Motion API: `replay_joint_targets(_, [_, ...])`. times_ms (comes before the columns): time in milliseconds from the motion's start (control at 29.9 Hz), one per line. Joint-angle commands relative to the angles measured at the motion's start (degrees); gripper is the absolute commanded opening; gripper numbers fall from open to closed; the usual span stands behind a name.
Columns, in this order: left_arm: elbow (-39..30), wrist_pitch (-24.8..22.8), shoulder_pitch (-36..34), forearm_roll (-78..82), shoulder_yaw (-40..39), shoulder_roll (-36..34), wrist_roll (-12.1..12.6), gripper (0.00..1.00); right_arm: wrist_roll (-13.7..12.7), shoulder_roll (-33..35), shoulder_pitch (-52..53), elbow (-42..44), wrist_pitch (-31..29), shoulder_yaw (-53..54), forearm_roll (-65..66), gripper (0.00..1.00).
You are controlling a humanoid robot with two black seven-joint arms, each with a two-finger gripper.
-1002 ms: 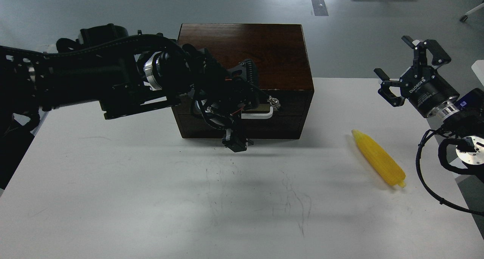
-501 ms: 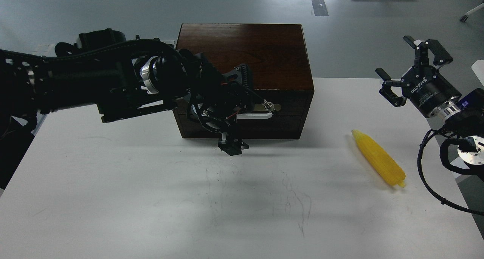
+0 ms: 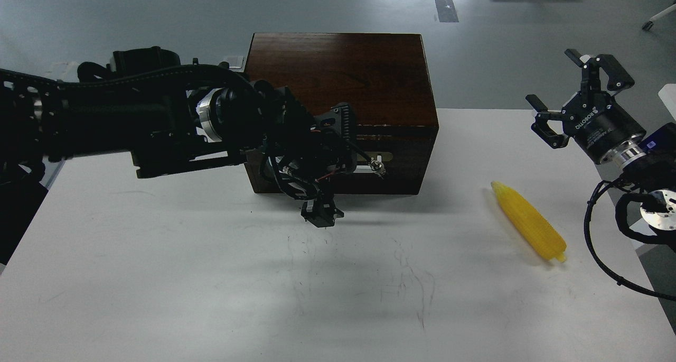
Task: Put corn in drawer with both arms
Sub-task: 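Pull the drawer open toward the robot with the left gripper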
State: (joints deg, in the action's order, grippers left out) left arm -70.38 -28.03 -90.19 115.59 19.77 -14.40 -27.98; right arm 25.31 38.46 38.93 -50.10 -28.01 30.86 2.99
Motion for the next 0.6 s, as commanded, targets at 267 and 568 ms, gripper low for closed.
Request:
replay_joint_targets(267, [-7.14,0.03,-1.39,-0.63,-0.26,-1.51,-0.02,0.98,0.0,0.04,-0.09,0.0,0.01,-0.01,0.0,1.0])
replay_joint_targets(568, [-12.05,0.03,-2.62,-0.72,-0.69,-2.74,-0.02,0.98,0.0,0.04,-0.09,0.0,0.01,-0.01,0.0,1.0])
